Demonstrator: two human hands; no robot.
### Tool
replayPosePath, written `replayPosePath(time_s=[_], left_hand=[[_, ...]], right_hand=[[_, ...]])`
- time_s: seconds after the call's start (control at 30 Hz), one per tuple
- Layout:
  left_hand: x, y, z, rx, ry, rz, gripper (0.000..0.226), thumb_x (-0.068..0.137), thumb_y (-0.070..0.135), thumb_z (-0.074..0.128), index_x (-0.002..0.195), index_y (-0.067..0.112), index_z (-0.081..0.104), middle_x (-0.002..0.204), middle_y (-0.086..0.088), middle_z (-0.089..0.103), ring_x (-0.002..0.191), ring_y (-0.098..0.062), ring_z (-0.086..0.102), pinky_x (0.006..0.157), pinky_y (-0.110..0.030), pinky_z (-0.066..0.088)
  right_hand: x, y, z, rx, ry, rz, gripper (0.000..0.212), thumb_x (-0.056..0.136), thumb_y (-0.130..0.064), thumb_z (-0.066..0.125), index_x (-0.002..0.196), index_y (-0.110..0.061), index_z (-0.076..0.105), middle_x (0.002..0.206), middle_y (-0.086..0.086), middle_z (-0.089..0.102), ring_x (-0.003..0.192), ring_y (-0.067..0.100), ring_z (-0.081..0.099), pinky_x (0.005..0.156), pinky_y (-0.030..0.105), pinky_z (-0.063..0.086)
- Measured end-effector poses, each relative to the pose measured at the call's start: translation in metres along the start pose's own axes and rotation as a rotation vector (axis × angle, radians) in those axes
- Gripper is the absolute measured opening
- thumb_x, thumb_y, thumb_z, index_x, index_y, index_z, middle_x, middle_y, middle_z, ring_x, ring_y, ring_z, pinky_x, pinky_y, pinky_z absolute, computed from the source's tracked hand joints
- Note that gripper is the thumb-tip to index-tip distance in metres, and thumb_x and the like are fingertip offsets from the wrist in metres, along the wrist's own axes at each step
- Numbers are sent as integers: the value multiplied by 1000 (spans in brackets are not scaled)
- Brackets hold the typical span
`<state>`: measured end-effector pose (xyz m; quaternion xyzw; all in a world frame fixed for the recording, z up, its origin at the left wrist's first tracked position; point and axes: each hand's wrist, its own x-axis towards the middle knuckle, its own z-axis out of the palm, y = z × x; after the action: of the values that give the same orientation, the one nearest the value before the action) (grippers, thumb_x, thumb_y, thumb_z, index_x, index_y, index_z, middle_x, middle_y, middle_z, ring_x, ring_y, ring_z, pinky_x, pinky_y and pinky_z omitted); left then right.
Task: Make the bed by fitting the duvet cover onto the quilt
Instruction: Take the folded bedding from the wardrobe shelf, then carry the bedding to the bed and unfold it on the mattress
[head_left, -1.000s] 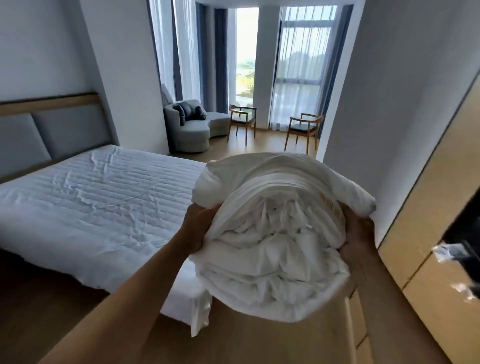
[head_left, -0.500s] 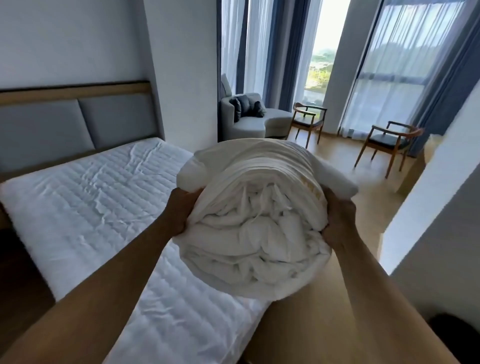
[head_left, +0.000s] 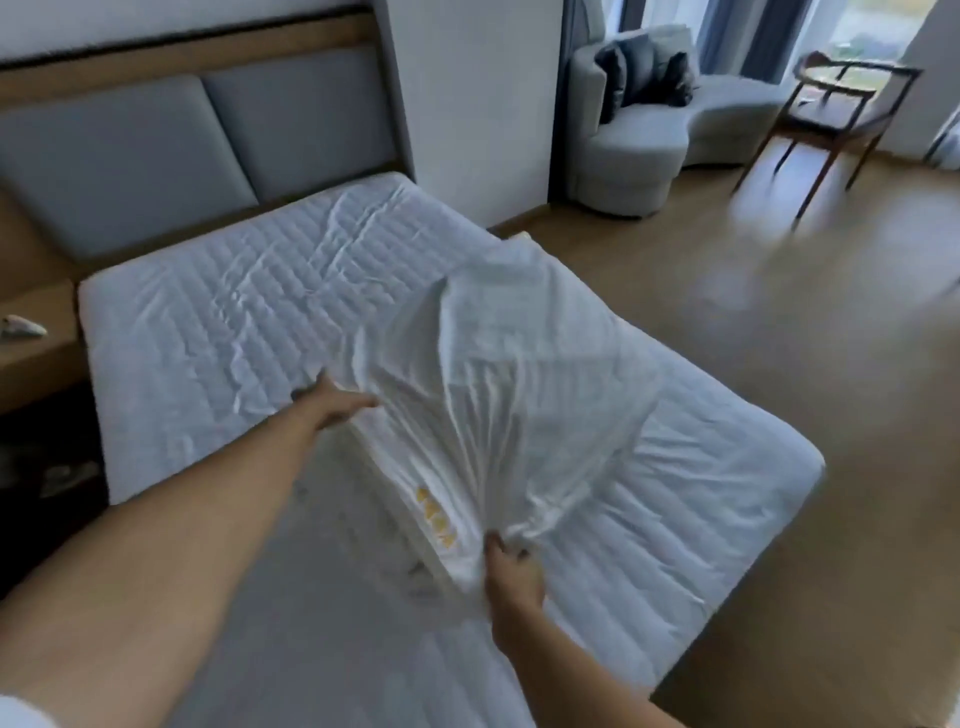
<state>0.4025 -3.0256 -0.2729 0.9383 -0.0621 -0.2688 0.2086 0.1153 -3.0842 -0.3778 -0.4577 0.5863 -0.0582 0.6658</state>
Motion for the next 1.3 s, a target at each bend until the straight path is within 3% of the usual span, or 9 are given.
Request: replayPosePath(time_s=[0.17, 0.3, 0.4, 0.5, 0.6, 0.7, 0.83, 1.07, 1.3], left_hand=[[-7, -25, 105, 32, -103, -166, 137, 59, 84, 72, 158, 40, -12, 165, -12, -24, 152, -44, -13, 123, -57, 9], [-12, -28, 107, -42, 42, -182, 145, 39, 92, 69, 159, 43, 3, 168, -13, -6, 154, -37, -1, 123, -53, 17], [-28, -24, 120, -348, 305, -337, 139, 44, 84, 80, 158, 30, 23, 162, -15, 24, 145, -33, 33, 118, -43, 34], [-47, -24, 129, -596, 496, -507, 114, 39, 74, 88, 130, 14, 57, 128, -10, 64, 114, -30, 63, 101, -41, 52], [-63, -16, 128, -742, 503, -603, 89, 38, 62, 96, 107, 17, 62, 95, -3, 70, 85, -24, 68, 80, -35, 59], [-77, -15, 122, -736, 439, -674, 84, 38, 61, 96, 95, 9, 61, 80, -10, 69, 69, -28, 67, 59, -33, 56], [-87, -12, 121, -783, 372, -630, 71, 46, 48, 100, 102, 18, 68, 95, -10, 75, 86, -34, 72, 67, -40, 59], [-74, 8, 115, -944, 267, -567, 68, 63, 33, 96, 110, 6, 56, 117, -5, 64, 109, -29, 62, 99, -45, 52], [-60, 62, 80, -834, 158, -311, 26, 82, 2, 75, 105, 1, 62, 102, -18, 71, 89, -31, 70, 77, -36, 58]], right_hand=[[27, -37, 35, -545, -625, 327, 42, 94, -49, 59, 106, -9, 61, 107, 13, 67, 79, 26, 65, 70, 38, 57], [71, -131, -17, -1199, -996, 246, 73, 86, -68, 61, 111, 0, 63, 98, 10, 75, 73, 28, 72, 69, 36, 61], [137, -224, -56, -1063, -575, -373, 50, 81, -59, 73, 88, -10, 68, 85, 7, 76, 85, 29, 74, 79, 43, 61], [217, -312, -80, -1063, 18, -683, 84, 70, -70, 75, 132, -18, 53, 131, 10, 60, 126, 35, 52, 104, 51, 43], [278, -342, -94, -1075, -85, -354, 119, 52, -73, 84, 144, -12, 36, 140, 14, 50, 126, 38, 50, 105, 55, 43], [303, -338, -108, -845, -230, -197, 119, 41, -64, 93, 134, -8, 44, 123, 11, 58, 104, 32, 60, 88, 45, 53], [321, -346, -115, -800, -290, -173, 107, 32, -63, 95, 114, -5, 58, 104, 8, 66, 91, 29, 64, 82, 41, 53], [291, -387, -111, -987, -601, -181, 52, 67, -21, 90, 113, -8, 69, 99, 14, 76, 91, 35, 74, 86, 51, 59], [234, -396, -118, -993, -457, -399, 37, 71, -21, 85, 102, -12, 68, 82, 6, 72, 65, 21, 69, 53, 25, 53]])
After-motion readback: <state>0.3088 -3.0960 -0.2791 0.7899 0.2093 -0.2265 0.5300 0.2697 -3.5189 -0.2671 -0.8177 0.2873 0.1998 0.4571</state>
